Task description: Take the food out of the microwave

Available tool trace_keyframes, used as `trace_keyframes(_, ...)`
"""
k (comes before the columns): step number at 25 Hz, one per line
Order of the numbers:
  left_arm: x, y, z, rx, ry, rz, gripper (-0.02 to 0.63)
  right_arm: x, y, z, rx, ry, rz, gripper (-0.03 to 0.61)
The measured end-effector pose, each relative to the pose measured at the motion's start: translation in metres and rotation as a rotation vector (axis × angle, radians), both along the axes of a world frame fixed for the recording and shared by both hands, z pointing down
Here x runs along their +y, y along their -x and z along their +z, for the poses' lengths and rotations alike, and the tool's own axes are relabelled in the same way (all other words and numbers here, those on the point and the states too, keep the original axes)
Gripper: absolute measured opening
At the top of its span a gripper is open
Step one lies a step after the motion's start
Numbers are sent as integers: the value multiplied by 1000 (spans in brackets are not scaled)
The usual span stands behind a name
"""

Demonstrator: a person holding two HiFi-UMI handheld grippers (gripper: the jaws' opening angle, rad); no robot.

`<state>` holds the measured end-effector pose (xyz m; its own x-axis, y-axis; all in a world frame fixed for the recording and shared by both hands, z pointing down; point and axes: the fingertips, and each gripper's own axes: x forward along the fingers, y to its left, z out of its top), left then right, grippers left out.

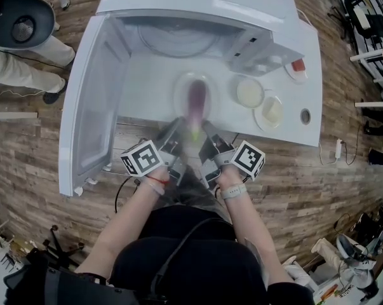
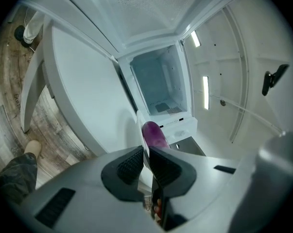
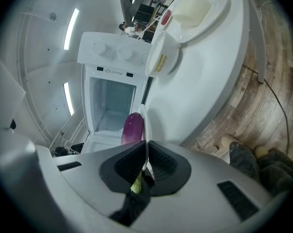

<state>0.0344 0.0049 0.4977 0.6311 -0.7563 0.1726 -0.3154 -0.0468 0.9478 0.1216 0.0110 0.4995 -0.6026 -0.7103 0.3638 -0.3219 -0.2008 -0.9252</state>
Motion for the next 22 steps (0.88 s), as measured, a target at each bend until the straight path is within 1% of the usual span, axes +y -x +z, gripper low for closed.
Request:
trace_keyframes(4,3,1,8,-5,0,0,46,4,-2,8,-2,6,10,35)
trace_keyframes(10,8,-1,12,22,7,0,46,9,-2,13,5,7,15,35)
trace_keyframes(17,14,-4,20,9,14,18,46,16,-5,20,-8,14,35,35)
trace_keyframes(22,17,-7,21,23,19,32,46,20,-7,23,-6,14,41,35)
